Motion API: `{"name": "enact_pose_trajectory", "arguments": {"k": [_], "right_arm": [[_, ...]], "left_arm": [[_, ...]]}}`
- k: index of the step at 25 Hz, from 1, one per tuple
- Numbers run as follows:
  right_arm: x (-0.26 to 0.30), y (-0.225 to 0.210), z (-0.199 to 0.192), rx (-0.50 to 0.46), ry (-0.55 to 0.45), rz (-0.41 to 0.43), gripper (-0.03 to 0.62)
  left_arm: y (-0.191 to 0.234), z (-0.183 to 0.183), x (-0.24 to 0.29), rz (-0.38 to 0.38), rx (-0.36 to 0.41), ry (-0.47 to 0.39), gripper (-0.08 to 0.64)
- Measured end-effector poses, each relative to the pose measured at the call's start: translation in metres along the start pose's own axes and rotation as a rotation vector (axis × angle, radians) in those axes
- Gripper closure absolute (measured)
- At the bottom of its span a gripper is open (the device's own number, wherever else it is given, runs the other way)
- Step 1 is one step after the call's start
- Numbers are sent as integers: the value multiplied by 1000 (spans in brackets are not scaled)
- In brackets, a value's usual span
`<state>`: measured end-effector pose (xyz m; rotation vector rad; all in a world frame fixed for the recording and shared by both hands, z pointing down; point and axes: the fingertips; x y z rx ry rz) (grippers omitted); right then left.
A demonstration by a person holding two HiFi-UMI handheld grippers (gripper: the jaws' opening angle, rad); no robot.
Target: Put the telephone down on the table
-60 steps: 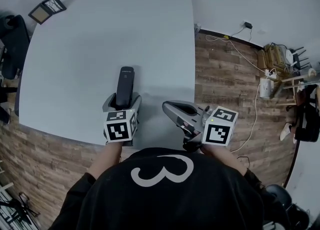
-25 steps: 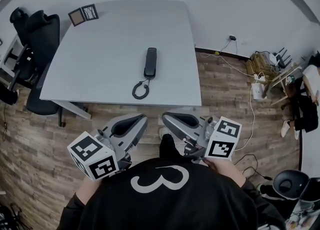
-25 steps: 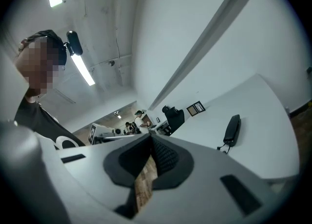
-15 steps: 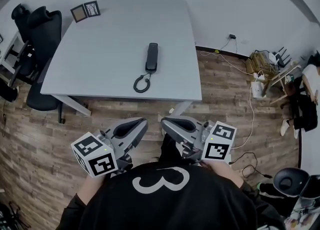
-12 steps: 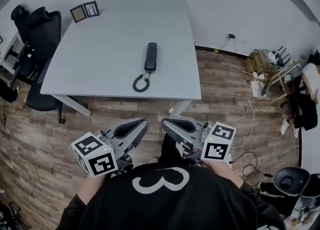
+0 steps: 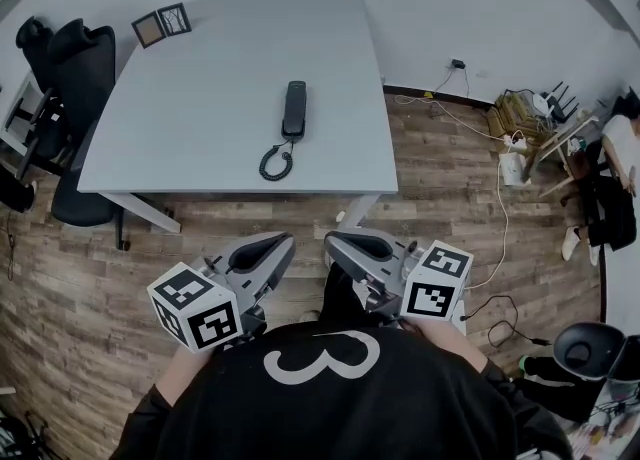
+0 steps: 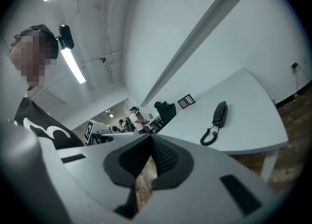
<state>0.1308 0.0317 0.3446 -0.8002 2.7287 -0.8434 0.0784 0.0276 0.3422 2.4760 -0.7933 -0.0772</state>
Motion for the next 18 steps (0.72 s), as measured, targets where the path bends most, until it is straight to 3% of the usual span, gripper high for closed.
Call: {"name": "enact_pose_trajectory", "arguments": {"k": [18], "right_arm": [[-2,-10,-6,22,9,-22,584]], "left_arm": [[5,-12,8,-22,-59,24,546]]}}
Point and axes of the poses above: the fingertips, and each gripper's own axes: x forward along the fingers, y to its left, z out of its top, and after that the axes turned 7 degrees about -y, right-handed
